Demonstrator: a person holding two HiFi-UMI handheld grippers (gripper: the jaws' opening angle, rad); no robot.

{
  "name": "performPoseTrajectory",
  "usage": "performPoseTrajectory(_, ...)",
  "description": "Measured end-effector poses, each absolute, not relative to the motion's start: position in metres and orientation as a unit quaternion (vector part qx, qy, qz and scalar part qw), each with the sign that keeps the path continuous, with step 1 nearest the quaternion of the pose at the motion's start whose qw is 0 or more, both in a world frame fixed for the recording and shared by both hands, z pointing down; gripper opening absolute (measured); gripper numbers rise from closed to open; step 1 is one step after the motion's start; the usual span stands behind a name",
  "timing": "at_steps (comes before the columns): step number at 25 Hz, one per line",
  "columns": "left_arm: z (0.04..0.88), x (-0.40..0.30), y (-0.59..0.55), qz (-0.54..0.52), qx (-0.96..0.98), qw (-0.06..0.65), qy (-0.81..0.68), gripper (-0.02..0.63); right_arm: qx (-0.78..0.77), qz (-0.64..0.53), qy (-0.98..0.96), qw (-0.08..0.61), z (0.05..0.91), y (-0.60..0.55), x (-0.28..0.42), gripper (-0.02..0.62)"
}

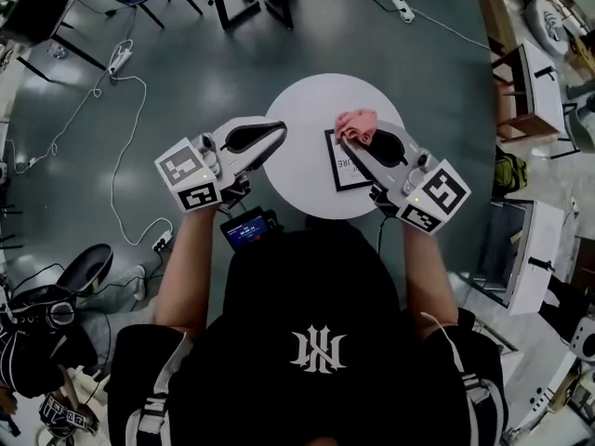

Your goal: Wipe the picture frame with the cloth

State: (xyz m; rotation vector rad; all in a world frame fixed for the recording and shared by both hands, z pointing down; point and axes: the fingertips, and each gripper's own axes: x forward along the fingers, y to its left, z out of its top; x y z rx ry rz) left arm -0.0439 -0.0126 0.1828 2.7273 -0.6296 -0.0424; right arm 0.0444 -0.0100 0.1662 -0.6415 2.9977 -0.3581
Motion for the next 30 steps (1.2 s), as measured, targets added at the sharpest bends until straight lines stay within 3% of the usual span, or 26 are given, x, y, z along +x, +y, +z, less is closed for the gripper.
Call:
performPoseTrajectory(7, 0.123, -0.144, 0.126, -0.048, 0.955, 0.121, -0.265, 0.005, -0.122, -0.142, 0.982, 0.034, 0.145, 0.127, -0.038, 0.066)
performPoseTrajectory(18, 0.192, -0.277, 0.234, -0.046, 0.914, 0.186, -0.359, -0.006, -0.002, -0.149, 0.989, -0.008, 0.168, 0.236, -0.182, 0.067)
performPoseTrajectory(30, 0.173, -0.337, 0.214, -0.073, 0.901, 0.209, -0.372, -0.006, 0.03, -0.169, 0.984, -0.035, 0.149, 0.206, -0.244, 0.071)
